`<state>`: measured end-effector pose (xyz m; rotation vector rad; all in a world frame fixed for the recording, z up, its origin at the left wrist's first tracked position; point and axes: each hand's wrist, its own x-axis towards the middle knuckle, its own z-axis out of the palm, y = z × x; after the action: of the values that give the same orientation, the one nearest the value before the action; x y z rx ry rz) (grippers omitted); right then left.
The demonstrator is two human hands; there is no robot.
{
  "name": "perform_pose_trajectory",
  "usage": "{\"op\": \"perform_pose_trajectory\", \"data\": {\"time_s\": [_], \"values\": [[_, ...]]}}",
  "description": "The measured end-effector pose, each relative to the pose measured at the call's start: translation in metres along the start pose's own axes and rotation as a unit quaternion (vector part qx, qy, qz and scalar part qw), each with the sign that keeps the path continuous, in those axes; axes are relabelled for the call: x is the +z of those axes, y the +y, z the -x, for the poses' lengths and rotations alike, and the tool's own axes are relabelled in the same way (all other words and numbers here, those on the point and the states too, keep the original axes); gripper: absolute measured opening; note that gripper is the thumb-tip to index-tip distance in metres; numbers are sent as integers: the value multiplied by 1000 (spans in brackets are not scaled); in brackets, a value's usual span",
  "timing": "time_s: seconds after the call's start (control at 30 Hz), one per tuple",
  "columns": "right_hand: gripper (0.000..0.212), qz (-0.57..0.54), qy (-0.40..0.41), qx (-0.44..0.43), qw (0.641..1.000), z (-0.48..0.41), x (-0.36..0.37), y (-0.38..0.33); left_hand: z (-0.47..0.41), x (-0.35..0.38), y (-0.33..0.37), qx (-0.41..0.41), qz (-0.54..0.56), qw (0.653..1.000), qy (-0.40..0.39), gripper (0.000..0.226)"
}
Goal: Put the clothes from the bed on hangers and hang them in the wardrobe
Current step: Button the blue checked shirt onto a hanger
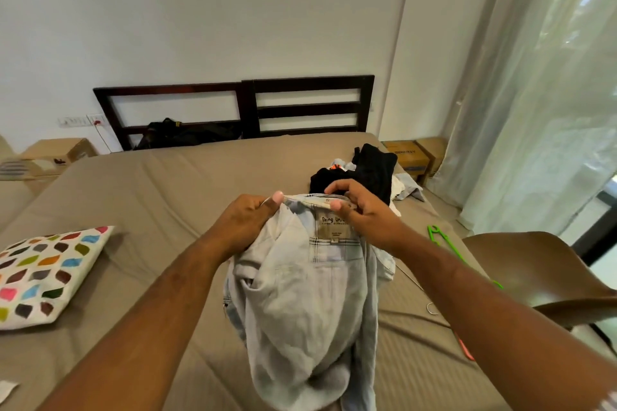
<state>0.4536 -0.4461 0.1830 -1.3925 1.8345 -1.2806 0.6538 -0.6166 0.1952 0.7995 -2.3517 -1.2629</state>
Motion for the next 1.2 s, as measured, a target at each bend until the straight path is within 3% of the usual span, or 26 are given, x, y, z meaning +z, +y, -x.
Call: {"op": "perform_pose_trajectory", "data": {"time_s": [0.1,0.23,0.33,0.43,0.53,0.63,0.77,0.87,0.93,1.03,1.13,1.2], "values": [[42,112,4,-61,992,3,2,-2,-1,0,-2,40,-31,998,21,65],[30,249,92,-98,959,-6,1,0,5,-2,3,102,-42,994,-4,30],[22,243,101,-93,960,-8,0,0,5,-3,4,109,-108,988,1,31],[31,198,98,-90,971,-6,-1,-11,2,-4,2,127,-193,972,33,23],[18,119,60,-82,988,-7,2,-27,4,5,17,163,-134,977,-21,32],[17,98,26,-93,990,-11,2,-44,5,10,31,143,-23,989,-38,33],[17,117,-5,-113,987,-17,-12,-54,4,4,34,109,-44,989,-87,4],[33,247,-64,-155,954,-18,-24,-56,1,1,35,109,-103,987,-59,10],[39,357,-89,-132,920,-21,-31,-55,-2,-3,37,119,-151,981,-27,18],[27,487,-61,-30,871,-29,-41,-44,-8,-10,35,135,-232,963,4,20],[29,508,-7,71,858,-34,-55,-32,-17,-26,37,140,-258,954,66,16],[34,507,-13,98,856,-34,-68,-30,-24,-44,40,139,-315,933,107,10]]}}
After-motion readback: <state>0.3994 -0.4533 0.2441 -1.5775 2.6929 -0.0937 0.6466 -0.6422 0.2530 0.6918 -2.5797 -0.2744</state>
